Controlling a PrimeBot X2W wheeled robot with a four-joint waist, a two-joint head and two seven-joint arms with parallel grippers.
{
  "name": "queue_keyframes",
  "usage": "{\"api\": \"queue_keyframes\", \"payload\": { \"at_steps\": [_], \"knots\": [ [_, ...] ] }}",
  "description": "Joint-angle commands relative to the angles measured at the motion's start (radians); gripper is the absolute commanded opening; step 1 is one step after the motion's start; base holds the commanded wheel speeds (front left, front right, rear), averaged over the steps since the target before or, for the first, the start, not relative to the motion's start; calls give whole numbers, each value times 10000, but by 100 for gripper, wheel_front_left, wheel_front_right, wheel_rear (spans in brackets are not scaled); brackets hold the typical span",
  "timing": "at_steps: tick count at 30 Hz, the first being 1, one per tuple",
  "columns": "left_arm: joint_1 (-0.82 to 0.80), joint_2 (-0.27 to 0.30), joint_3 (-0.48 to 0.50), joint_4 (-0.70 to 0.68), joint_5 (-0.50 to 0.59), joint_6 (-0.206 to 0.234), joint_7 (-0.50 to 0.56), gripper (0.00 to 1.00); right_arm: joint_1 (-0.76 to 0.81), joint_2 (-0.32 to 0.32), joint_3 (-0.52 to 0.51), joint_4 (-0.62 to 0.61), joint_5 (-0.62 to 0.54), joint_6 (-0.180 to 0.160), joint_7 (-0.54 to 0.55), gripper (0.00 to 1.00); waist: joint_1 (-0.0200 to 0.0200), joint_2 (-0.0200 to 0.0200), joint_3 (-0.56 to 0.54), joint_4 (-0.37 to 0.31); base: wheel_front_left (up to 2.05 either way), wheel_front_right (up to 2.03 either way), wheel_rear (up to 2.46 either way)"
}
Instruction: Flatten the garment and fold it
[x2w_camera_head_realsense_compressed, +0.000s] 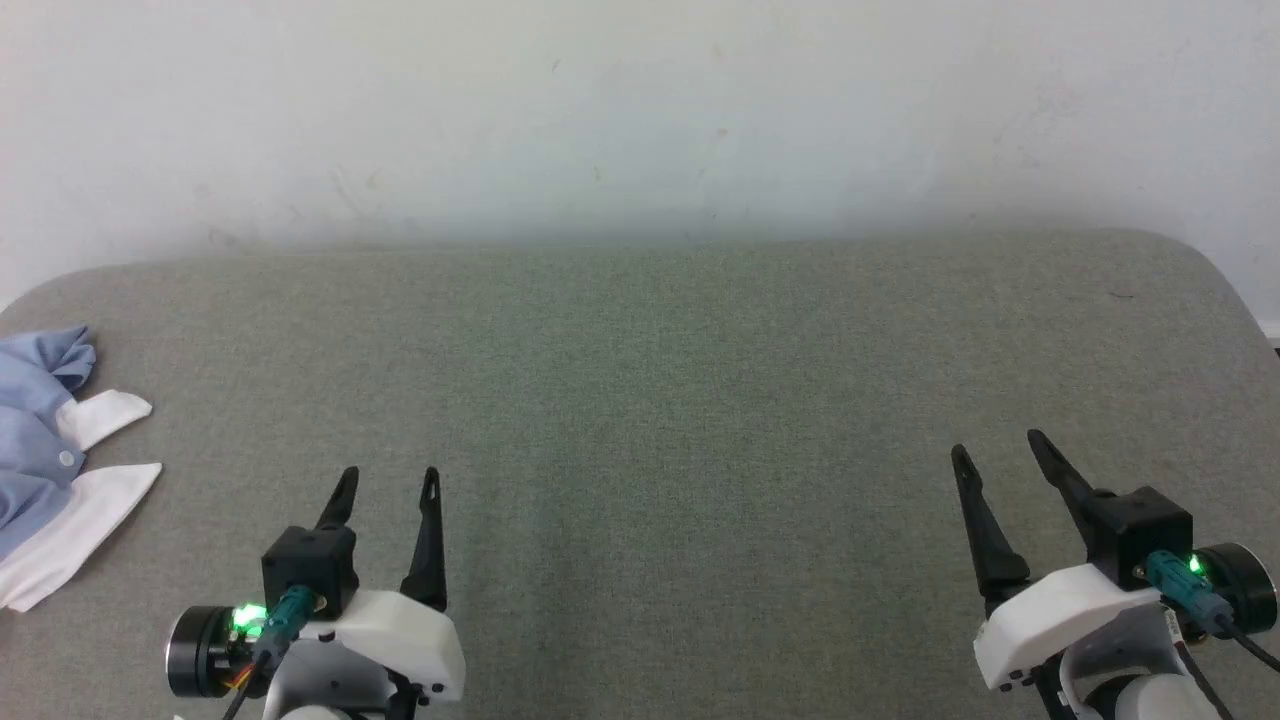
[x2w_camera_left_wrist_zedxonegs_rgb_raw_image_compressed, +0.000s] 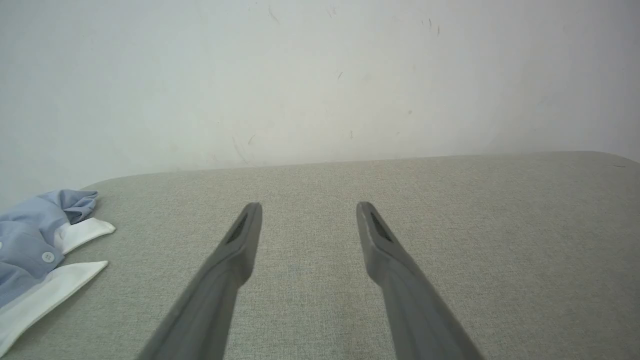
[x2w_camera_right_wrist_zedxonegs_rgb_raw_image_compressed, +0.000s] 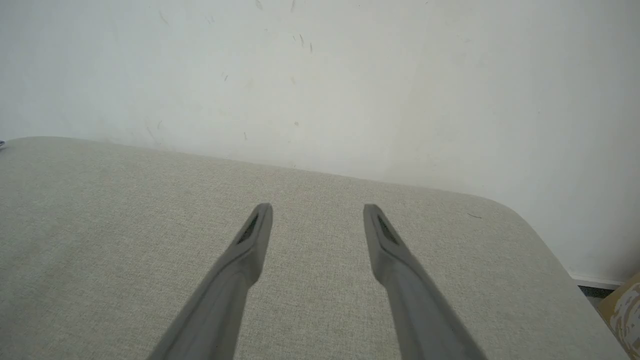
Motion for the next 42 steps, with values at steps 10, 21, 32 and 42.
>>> {"api": "queue_keyframes", "payload": {
  "at_steps": [10,21,32,42],
  "knots": [
    [-97,-3,-100,56,-397,-75,-325,100,-1,6,-77,169,108,-1,-305,100,0,0,-20,27,0,0,0],
    [-106,-5,-45,17,-585,-100,-534,100,39,8,-108,153,143,-2,-443,100,0,0,-70,261,0,0,0],
    [4,-8,108,-21,-757,-172,-764,100,141,11,-99,114,188,-2,-535,100,0,0,-166,851,0,0,0],
    [56,-10,283,-97,-938,-204,-974,100,158,13,-110,112,177,-3,-613,100,0,0,-146,1656,0,0,0]
  ]
}}
